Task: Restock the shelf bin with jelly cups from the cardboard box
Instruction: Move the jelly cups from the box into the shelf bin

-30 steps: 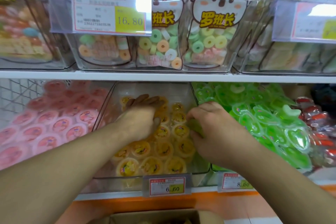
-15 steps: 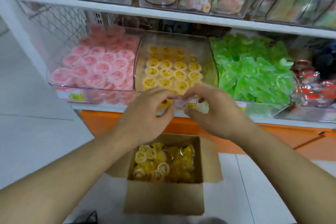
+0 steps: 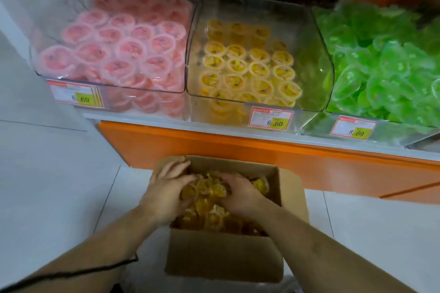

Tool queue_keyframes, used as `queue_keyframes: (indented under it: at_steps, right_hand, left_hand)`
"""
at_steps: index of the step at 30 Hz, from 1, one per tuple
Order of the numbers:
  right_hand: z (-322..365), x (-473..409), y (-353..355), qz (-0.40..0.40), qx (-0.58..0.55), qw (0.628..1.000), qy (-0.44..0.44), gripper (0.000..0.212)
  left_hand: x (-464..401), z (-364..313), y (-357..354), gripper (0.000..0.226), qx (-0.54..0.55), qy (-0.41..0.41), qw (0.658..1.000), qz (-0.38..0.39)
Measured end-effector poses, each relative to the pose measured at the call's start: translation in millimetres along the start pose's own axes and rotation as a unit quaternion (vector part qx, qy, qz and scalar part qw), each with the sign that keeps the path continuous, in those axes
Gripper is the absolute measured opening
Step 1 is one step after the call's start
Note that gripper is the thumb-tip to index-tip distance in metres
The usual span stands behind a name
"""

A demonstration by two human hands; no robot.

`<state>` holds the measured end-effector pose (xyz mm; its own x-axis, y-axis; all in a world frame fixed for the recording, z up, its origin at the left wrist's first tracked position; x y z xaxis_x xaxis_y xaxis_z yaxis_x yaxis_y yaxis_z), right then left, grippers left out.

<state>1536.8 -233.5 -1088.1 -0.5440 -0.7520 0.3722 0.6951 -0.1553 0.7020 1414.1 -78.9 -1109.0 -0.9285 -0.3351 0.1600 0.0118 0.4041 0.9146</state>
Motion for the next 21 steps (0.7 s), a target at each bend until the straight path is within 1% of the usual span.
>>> queue_keyframes:
  at_steps: [2, 4, 6, 8, 10, 12, 16, 19, 21]
  right_hand:
    - [-16.0, -27.0, -23.8, 0.007, 0.010, 1.000, -0.012, 0.055]
    - [-34.4, -48.2, -45.2, 0.017, 0.027, 0.999, -0.031, 0.063]
    - [-49.1, -61.7, -60.8, 0.029, 0.039, 0.997, -0.054, 0.068]
    - [-56.9, -67.4, -71.6, 0.029, 0.077, 0.995, -0.060, 0.068]
    - [-61.5, -68.5, -79.3, 0.011, 0.100, 0.993, -0.054, 0.065]
    - [-66.4, -68.2, -81.8, -0.015, 0.092, 0.994, -0.056, 0.056]
    - [-73.1, -60.6, -75.3, -0.057, 0.045, 0.996, -0.047, 0.038]
    - [-75.9, -50.5, -61.5, -0.081, -0.003, 0.995, -0.056, 0.035]
    - [-74.5, -42.7, -49.9, -0.086, -0.026, 0.994, -0.061, 0.032]
  left_hand:
    - [-7.2, 5.5, -13.2, 0.056, -0.032, -0.006, 0.999, 0.007]
    - [-12.6, 8.5, -24.5, 0.057, -0.060, -0.007, 0.998, 0.005]
    - [-18.6, 8.4, -30.4, 0.059, -0.074, 0.003, 0.997, 0.003]
    - [-23.1, 5.7, -31.4, 0.057, -0.096, 0.020, 0.995, 0.009]
    - [-25.5, 1.9, -29.1, 0.048, -0.110, 0.034, 0.993, 0.011]
    - [-26.8, -0.4, -28.2, 0.040, -0.117, 0.040, 0.992, 0.016]
    - [-24.1, 1.8, -33.0, 0.034, -0.083, 0.059, 0.994, 0.029]
    - [-20.9, 0.8, -32.8, 0.033, -0.065, 0.063, 0.996, 0.026]
    - [-17.9, -3.3, -24.8, 0.028, -0.058, 0.058, 0.997, 0.012]
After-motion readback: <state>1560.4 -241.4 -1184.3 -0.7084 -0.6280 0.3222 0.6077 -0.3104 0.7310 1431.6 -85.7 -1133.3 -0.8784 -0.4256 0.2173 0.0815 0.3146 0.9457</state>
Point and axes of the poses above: each hand's wrist, its own x-axis away from the middle knuckle, its own y-axis out of the back of the hand, z = x × y, the point moved 5 cm from there along -x, towards the middle knuckle, and after that the axes turned 7 degrees about -z, right-handed, at the moved point
